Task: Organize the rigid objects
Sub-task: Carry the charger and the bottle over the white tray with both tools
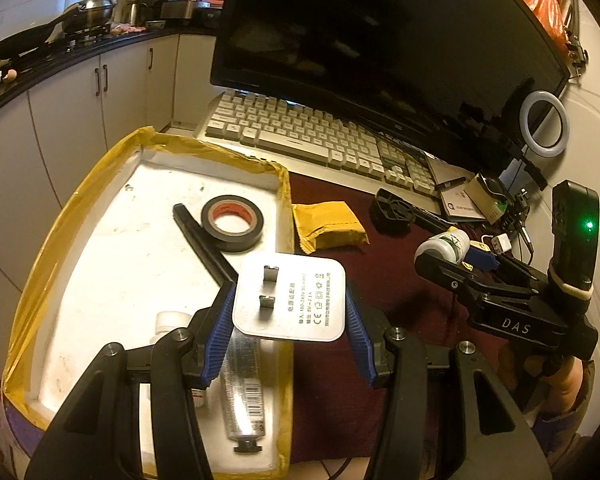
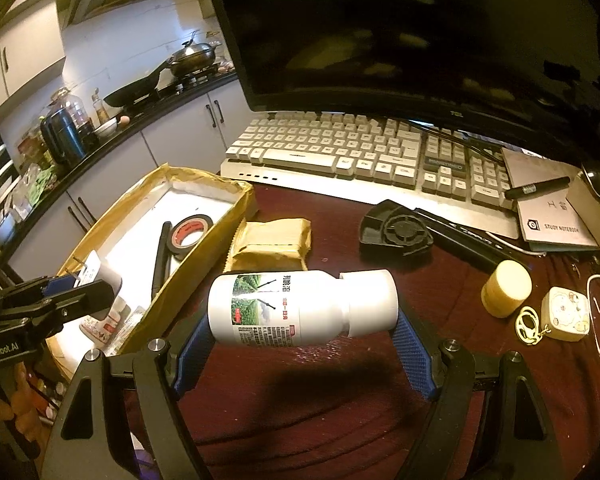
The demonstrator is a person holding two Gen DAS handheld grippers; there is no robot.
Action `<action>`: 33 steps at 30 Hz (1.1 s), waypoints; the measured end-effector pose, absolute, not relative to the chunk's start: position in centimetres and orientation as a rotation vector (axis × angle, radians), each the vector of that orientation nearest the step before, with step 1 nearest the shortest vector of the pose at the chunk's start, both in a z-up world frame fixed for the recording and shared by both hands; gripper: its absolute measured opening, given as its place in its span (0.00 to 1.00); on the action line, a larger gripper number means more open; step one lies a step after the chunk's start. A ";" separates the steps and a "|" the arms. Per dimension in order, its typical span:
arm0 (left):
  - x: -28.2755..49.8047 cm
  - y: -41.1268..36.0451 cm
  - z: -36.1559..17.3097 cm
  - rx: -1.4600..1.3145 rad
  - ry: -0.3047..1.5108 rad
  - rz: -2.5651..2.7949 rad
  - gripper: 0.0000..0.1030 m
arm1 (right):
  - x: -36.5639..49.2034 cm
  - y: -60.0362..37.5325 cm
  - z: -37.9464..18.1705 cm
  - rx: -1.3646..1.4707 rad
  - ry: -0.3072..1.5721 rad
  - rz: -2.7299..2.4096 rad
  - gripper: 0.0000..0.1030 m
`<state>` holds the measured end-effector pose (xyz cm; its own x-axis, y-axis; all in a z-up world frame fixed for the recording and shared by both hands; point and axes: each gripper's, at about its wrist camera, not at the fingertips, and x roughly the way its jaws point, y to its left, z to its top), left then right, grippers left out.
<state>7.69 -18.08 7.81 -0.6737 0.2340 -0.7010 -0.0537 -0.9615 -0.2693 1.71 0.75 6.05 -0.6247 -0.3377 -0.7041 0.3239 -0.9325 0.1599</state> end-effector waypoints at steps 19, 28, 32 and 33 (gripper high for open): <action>8.2 -24.6 6.7 -1.246 -0.445 2.855 0.49 | 2.0 -3.2 5.7 1.092 0.081 -2.448 0.74; 7.4 -26.9 3.8 -1.392 -0.427 2.883 0.49 | 2.1 -4.5 5.6 1.091 0.110 -2.421 0.74; 7.1 -26.2 2.8 -1.470 -0.321 2.857 0.49 | 2.1 -5.0 5.4 1.096 0.117 -2.412 0.74; 7.1 -25.8 2.6 -1.479 -0.294 2.847 0.49 | 2.1 -5.1 5.4 1.096 0.118 -2.410 0.74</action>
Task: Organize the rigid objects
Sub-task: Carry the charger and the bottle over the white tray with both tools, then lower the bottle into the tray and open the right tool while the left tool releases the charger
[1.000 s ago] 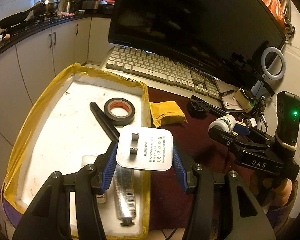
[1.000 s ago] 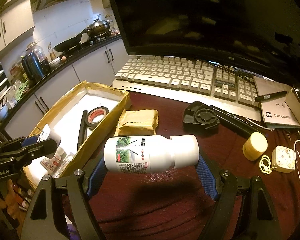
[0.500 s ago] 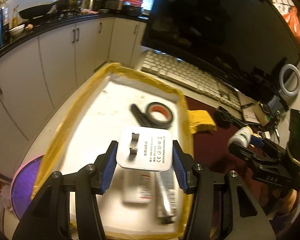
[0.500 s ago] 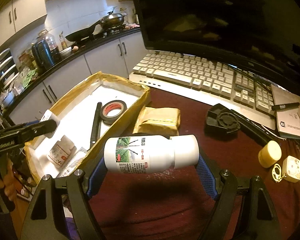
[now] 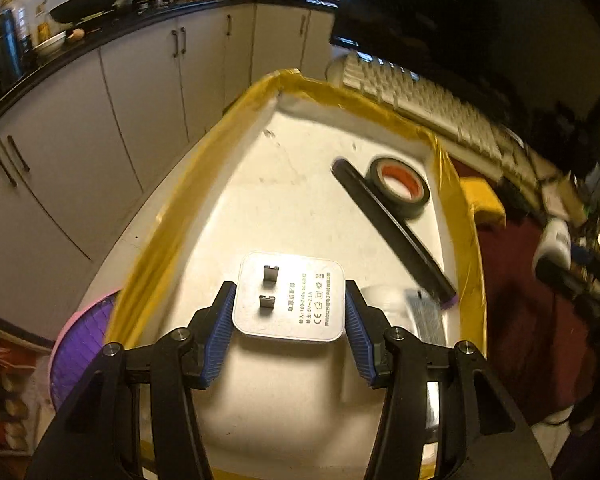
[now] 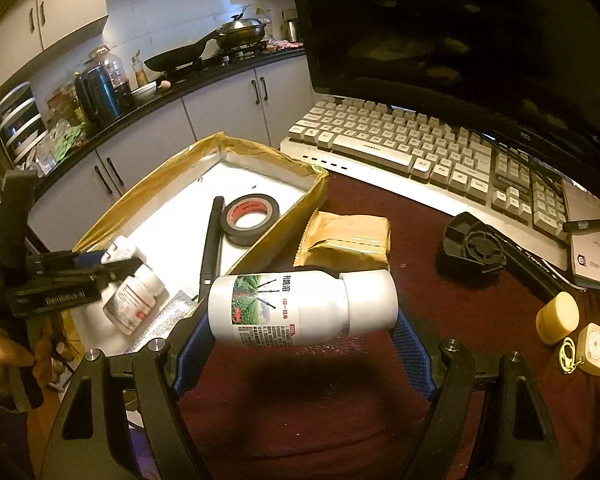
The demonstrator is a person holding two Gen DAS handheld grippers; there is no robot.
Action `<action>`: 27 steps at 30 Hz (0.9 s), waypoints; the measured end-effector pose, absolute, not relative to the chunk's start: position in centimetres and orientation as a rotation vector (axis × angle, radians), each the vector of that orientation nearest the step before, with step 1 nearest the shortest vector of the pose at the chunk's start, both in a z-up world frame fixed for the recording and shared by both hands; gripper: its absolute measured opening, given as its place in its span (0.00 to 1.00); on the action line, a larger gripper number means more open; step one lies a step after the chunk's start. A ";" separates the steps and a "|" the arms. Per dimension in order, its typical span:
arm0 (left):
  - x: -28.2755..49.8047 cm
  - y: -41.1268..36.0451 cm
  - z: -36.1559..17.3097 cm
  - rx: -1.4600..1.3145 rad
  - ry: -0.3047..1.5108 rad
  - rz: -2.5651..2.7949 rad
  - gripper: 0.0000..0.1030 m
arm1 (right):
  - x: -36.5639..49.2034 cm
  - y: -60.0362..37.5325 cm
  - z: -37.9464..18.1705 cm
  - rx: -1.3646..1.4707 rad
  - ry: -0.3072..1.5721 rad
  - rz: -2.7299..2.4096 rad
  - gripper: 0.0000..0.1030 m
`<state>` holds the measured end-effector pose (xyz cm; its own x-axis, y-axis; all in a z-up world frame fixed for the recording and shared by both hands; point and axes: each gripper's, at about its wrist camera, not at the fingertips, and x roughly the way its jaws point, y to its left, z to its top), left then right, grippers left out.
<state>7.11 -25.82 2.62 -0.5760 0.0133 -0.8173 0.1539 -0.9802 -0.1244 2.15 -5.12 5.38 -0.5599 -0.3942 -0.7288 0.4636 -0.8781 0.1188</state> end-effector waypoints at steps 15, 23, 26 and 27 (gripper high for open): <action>9.6 -24.2 3.1 1.543 0.129 -2.749 0.49 | -0.1 -10.8 5.3 1.063 0.184 -2.214 0.74; 10.3 -23.4 2.9 1.613 -0.018 -2.758 0.49 | -0.7 -15.5 4.4 1.049 0.215 -2.060 0.74; 10.1 -23.4 2.9 1.618 -0.016 -2.761 0.49 | -0.7 -16.7 4.1 1.043 0.228 -2.034 0.74; 10.1 -23.5 2.9 1.619 -0.011 -2.763 0.49 | -0.7 -16.9 4.0 1.047 0.230 -2.029 0.74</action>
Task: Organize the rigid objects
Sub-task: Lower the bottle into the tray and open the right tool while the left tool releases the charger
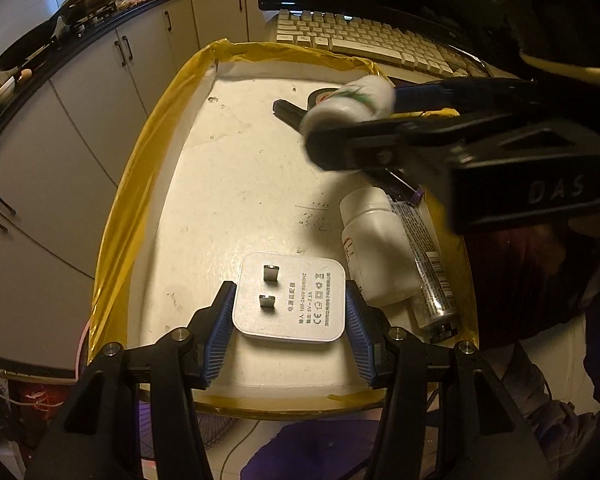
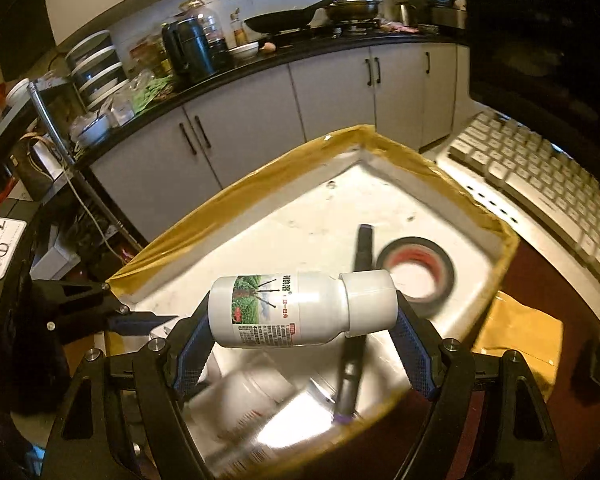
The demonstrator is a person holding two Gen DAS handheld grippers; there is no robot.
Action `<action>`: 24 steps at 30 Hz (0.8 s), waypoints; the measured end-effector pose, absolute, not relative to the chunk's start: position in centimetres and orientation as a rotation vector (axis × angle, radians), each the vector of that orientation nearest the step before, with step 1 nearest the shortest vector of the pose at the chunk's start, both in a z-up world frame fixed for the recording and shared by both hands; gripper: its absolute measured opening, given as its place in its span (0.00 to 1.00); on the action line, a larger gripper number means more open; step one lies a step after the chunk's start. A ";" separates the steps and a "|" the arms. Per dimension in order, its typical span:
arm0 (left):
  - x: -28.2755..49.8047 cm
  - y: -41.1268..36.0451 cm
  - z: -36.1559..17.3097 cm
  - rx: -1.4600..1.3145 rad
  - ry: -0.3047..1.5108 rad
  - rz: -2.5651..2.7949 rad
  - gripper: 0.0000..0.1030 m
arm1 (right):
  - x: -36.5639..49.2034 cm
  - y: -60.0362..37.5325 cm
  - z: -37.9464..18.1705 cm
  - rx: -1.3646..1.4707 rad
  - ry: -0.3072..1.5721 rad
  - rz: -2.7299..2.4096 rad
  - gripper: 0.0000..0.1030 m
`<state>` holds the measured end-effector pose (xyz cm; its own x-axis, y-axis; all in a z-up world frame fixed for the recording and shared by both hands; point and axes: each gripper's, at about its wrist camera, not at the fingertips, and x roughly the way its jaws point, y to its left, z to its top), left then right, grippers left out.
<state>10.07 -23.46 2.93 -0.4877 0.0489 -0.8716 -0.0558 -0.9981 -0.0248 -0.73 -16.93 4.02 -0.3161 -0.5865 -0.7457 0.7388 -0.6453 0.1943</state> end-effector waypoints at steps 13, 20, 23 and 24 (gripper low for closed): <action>9.9 -23.3 2.8 -1.580 0.040 2.658 0.49 | -1.0 -19.1 2.0 1.059 0.334 -2.023 0.75; 9.8 -23.3 2.7 -1.585 0.042 2.659 0.49 | -0.5 -19.6 1.6 1.014 0.433 -2.055 0.75; 9.8 -23.3 2.8 -1.590 0.039 2.660 0.49 | -0.4 -19.6 1.6 1.006 0.435 -2.059 0.75; 9.8 -23.2 2.8 -1.591 0.039 2.660 0.49 | -0.4 -19.6 1.6 1.006 0.434 -2.060 0.75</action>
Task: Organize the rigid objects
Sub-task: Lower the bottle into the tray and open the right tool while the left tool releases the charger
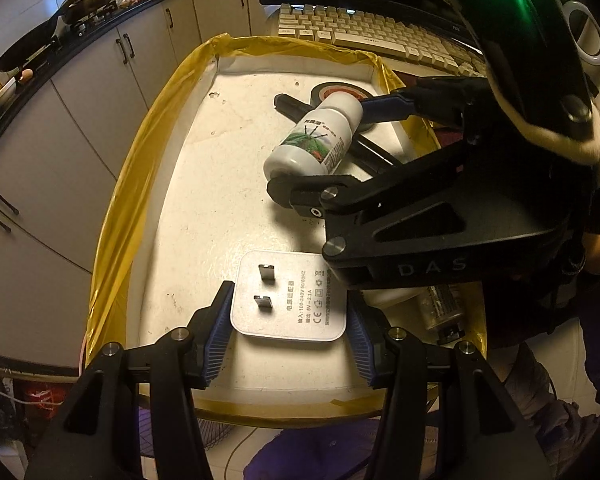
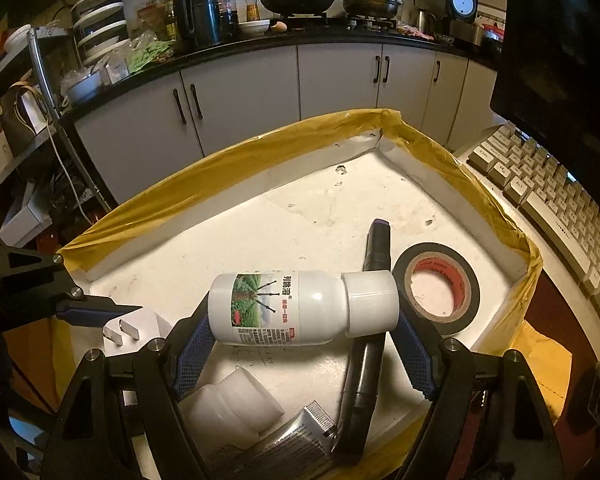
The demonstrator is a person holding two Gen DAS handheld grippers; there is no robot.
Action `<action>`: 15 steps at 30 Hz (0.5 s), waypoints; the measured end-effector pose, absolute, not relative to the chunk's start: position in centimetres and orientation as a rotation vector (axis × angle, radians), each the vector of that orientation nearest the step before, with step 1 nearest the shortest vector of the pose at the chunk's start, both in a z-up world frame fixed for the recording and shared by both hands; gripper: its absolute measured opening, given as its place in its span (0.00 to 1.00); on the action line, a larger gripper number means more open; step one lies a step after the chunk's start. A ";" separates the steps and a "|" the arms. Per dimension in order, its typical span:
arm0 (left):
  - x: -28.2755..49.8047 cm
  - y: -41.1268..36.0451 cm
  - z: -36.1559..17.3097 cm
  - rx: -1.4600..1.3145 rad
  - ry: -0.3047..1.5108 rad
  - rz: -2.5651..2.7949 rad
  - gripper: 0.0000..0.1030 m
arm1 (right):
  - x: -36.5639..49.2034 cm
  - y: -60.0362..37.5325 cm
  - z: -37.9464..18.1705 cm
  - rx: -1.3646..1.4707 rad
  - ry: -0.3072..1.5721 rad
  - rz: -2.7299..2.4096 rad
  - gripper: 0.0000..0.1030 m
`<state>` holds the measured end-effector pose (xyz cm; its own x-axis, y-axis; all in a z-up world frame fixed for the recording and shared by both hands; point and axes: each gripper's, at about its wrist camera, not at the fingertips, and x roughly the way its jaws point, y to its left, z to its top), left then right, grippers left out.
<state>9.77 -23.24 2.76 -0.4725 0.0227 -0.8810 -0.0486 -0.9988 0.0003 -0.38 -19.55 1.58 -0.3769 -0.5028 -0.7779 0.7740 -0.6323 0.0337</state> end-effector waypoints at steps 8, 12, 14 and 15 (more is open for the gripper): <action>9.8 -23.1 2.9 -1.601 0.052 2.665 0.51 | -0.1 -19.3 1.7 1.009 0.419 -2.061 0.75; 9.9 -23.4 3.0 -1.612 0.052 2.681 0.60 | 0.0 -19.2 1.8 1.011 0.413 -2.058 0.76; 10.0 -23.5 3.1 -1.613 0.046 2.686 0.62 | 0.1 -19.0 1.9 1.013 0.405 -2.059 0.76; 10.1 -23.5 3.1 -1.612 0.044 2.687 0.62 | 0.2 -19.0 1.9 1.010 0.402 -2.060 0.76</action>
<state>10.10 -23.54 3.09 -0.4707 -0.0083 -0.8822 -0.0206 -0.9996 0.0204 0.18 -18.95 1.92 -0.3704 -0.5156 -0.7726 0.7681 -0.6378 0.0574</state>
